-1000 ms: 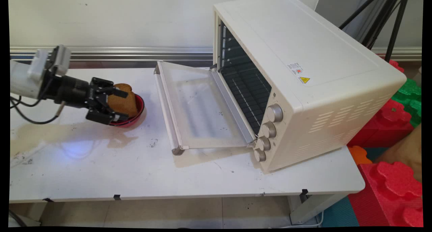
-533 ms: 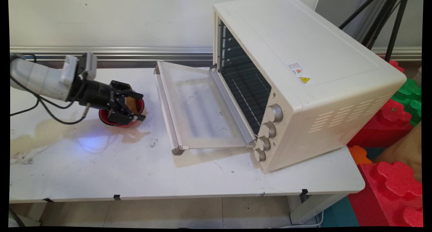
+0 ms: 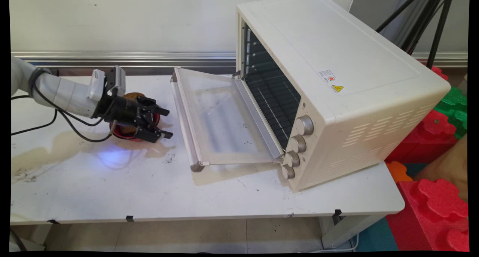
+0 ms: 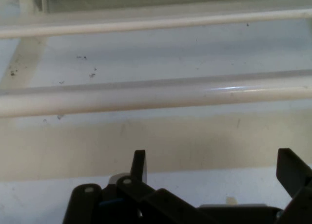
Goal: Close the oven
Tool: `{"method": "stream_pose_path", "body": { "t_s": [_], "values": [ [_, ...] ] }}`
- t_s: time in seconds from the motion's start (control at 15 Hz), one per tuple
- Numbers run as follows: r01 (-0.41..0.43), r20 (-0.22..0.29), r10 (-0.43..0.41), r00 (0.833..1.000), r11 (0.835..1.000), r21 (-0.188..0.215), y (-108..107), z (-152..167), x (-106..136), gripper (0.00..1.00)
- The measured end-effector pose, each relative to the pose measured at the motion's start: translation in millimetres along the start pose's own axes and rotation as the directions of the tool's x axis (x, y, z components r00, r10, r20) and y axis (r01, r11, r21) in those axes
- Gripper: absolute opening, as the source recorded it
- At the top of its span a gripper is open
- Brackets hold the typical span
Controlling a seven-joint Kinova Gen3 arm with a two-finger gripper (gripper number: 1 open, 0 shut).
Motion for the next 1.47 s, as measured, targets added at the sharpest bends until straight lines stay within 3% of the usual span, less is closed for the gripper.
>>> {"method": "stream_pose_path", "body": {
  "t_s": [0.27,0.33,1.47],
  "values": [
    [0.010,-0.002,-0.010,1.000,1.000,0.003,3,10,1,1.00],
    [0.010,-0.004,-0.010,1.000,1.000,0.003,3,11,1,0.00],
    [0.020,-0.030,-0.019,0.999,1.000,0.015,11,25,5,0.00]
  ]
}}
